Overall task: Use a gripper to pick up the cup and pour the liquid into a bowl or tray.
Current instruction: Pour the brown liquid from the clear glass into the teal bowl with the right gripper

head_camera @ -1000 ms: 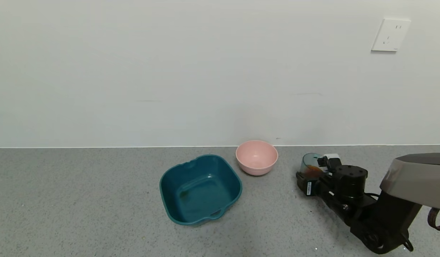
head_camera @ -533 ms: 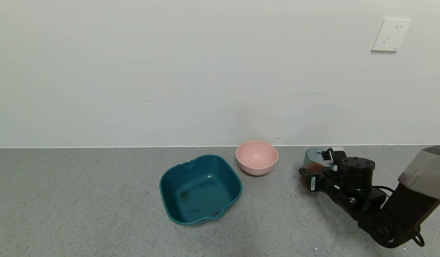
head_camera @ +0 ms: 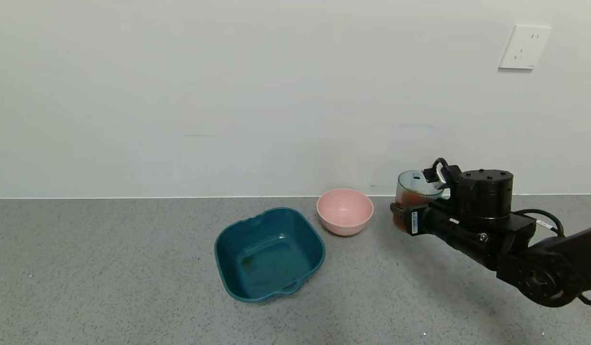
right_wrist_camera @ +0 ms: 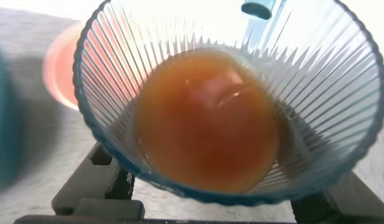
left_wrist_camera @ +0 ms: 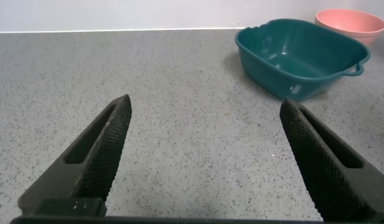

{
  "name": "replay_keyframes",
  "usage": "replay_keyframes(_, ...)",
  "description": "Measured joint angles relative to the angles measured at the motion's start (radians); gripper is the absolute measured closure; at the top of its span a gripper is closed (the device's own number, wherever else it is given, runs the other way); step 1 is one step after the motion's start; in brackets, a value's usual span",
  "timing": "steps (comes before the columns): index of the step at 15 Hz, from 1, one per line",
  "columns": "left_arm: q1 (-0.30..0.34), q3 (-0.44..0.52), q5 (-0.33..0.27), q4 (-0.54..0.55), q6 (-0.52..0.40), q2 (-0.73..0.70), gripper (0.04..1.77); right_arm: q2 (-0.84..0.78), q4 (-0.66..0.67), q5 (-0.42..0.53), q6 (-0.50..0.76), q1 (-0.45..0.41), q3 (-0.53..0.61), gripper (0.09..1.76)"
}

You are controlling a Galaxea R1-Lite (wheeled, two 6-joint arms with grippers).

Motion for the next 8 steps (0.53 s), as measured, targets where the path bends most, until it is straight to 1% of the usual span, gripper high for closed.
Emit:
replay_keyframes(4,0.000,0.000,0.000,0.000,0.000,0.000,0.09,-0.024,0.074,-0.015,-0.110,0.066,-0.091,0.50)
replay_keyframes(8,0.000,0.000,0.000,0.000,0.000,0.000,0.09,-0.013,0.163,-0.014,-0.180,0.084,-0.185,0.50)
